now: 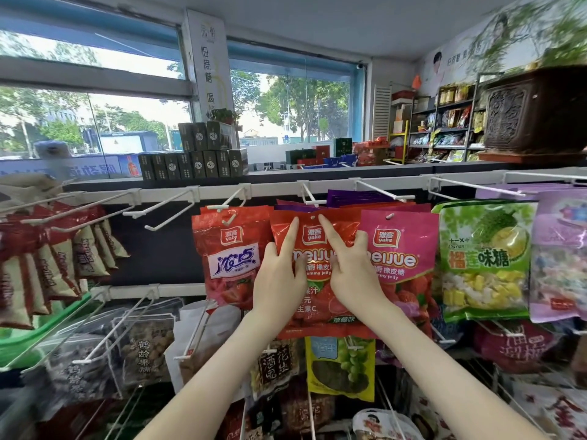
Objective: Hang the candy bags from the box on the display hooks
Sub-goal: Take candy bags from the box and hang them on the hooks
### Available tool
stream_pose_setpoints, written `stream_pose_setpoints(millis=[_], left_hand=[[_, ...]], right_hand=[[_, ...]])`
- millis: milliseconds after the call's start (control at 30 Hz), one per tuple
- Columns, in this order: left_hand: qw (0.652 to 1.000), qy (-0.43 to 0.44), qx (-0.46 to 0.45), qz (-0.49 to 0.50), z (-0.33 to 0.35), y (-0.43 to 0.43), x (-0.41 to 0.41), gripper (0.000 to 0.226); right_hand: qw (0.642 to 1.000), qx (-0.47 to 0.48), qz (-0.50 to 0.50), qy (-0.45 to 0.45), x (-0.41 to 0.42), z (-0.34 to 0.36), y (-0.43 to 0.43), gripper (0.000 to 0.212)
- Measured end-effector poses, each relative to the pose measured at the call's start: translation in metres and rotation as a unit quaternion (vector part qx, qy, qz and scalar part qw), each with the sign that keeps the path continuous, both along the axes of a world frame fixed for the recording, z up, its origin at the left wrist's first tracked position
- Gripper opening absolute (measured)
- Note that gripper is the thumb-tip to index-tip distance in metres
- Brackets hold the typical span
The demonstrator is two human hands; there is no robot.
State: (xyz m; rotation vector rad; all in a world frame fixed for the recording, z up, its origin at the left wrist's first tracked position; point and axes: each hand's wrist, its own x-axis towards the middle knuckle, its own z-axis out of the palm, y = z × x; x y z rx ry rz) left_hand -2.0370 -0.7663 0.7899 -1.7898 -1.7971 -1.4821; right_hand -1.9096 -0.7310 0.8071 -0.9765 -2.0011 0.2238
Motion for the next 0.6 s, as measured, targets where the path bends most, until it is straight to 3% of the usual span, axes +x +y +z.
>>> stream_pose_setpoints(millis=[367, 600], left_hand=[[0.999, -0.035, 0.036, -0.01, -0.002, -0.004, 0.006, 0.052], [0.998, -0.062, 0.02, -0.012, 0.002, 0.0, 0.008, 0.049]], right_hand=[[0.998, 0.004, -0.014, 0.058, 0.002, 0.0, -0.008, 0.068], [0.997, 0.024, -0.072, 0.006, 0.003, 0.008, -0.011, 0.061]])
